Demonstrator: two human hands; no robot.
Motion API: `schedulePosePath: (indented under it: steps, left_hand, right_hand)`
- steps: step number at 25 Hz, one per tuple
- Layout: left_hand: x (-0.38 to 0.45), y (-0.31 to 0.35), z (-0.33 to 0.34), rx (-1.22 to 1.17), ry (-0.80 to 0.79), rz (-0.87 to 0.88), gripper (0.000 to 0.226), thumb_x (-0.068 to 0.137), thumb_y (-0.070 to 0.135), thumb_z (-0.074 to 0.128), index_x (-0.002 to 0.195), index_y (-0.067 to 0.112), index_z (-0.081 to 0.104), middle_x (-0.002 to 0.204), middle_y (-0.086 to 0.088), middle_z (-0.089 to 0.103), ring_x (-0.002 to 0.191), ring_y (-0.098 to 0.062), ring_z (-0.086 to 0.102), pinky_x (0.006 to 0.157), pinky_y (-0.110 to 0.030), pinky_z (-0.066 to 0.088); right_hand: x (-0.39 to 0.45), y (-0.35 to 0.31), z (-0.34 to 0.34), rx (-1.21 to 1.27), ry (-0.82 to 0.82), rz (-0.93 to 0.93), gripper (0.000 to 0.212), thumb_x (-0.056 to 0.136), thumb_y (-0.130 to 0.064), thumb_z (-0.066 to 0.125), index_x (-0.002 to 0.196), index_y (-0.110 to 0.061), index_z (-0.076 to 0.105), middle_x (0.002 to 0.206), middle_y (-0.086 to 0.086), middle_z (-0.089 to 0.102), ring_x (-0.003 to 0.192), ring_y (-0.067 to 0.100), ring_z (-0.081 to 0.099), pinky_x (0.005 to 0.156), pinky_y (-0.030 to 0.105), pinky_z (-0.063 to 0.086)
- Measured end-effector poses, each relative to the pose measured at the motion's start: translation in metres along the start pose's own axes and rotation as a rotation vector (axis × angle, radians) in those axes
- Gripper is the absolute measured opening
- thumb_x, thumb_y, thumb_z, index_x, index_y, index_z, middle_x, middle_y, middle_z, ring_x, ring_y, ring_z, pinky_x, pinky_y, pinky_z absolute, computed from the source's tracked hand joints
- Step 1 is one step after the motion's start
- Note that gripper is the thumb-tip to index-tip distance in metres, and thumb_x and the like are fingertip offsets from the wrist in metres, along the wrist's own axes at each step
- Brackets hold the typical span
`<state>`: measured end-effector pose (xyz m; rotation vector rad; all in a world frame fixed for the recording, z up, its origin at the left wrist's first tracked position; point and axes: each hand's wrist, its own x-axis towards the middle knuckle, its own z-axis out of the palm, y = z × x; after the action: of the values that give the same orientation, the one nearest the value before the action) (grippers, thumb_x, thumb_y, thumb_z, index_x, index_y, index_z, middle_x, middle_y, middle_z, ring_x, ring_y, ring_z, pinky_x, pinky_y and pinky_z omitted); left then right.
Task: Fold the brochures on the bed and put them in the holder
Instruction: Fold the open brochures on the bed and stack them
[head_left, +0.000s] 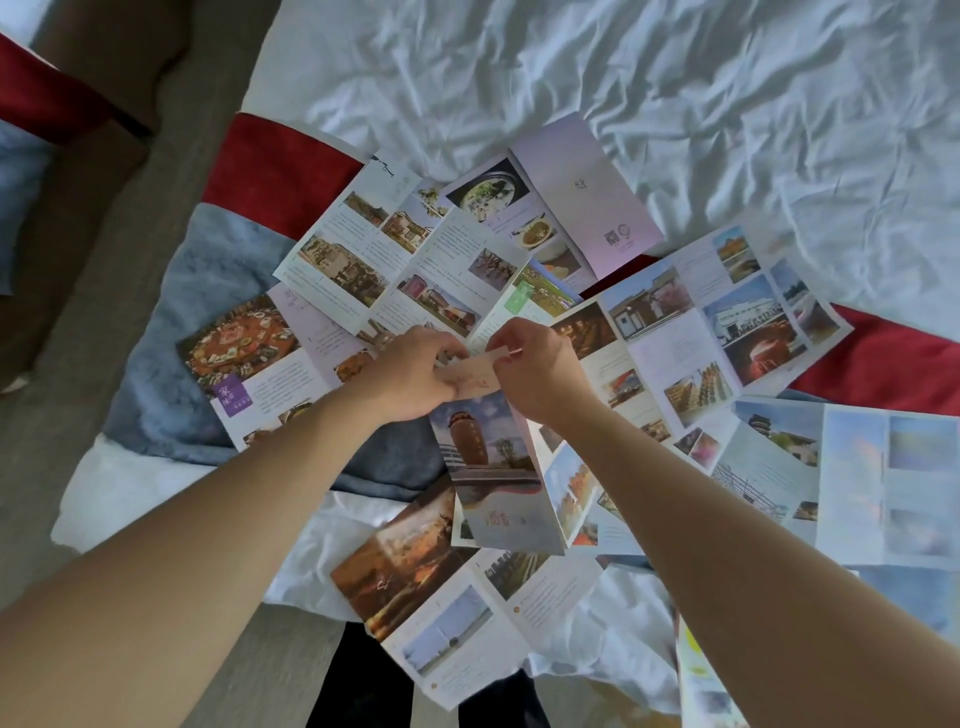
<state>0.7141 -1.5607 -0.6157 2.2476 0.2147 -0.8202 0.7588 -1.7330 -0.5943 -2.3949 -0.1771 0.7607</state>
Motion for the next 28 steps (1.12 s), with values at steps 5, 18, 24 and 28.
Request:
schedulePosePath:
  steps: [5, 18, 24, 28]
  left_hand:
    - [0.002, 0.007, 0.012, 0.009, 0.183, 0.016, 0.016, 0.089, 0.035, 0.064, 0.079, 0.023, 0.061, 0.083, 0.003, 0.063, 0.079, -0.019, 0.062, 0.058, -0.033, 0.046]
    - [0.020, 0.039, 0.036, 0.037, 0.156, 0.123, 0.045, 0.086, 0.025, 0.067, 0.129, 0.017, 0.054, 0.128, -0.007, 0.057, 0.112, -0.025, 0.057, 0.084, -0.036, 0.049]
    - [0.051, 0.076, 0.051, 0.134, 0.137, 0.131, 0.060, 0.088, 0.030, 0.067, 0.141, 0.015, 0.045, 0.129, -0.011, 0.056, 0.116, -0.032, 0.055, 0.088, -0.044, 0.051]
    - [0.079, 0.089, 0.063, 0.277, 0.225, 0.072, 0.063, 0.090, 0.034, 0.065, 0.144, 0.013, 0.039, 0.130, -0.012, 0.059, 0.117, -0.036, 0.055, 0.092, -0.046, 0.044]
  right_hand:
    - [-0.009, -0.002, -0.002, 0.157, 0.027, 0.004, 0.037, 0.088, -0.054, 0.050, 0.109, -0.028, 0.065, 0.088, -0.015, 0.064, 0.075, -0.003, 0.061, 0.058, 0.016, 0.045]
    - [-0.011, 0.050, -0.038, -0.196, 0.185, -0.003, 0.009, 0.090, -0.013, 0.048, 0.083, -0.019, 0.048, 0.067, -0.001, 0.052, 0.053, 0.019, 0.047, 0.044, 0.026, 0.027]
    - [0.003, 0.083, -0.064, -0.238, 0.208, 0.068, 0.020, 0.096, -0.013, 0.046, 0.109, -0.023, 0.058, 0.087, 0.003, 0.066, 0.065, 0.023, 0.058, 0.050, 0.030, 0.042]
    - [0.012, 0.106, -0.066, -0.237, 0.185, 0.099, 0.017, 0.097, -0.014, 0.045, 0.104, -0.026, 0.056, 0.085, 0.001, 0.064, 0.065, 0.021, 0.057, 0.049, 0.029, 0.043]
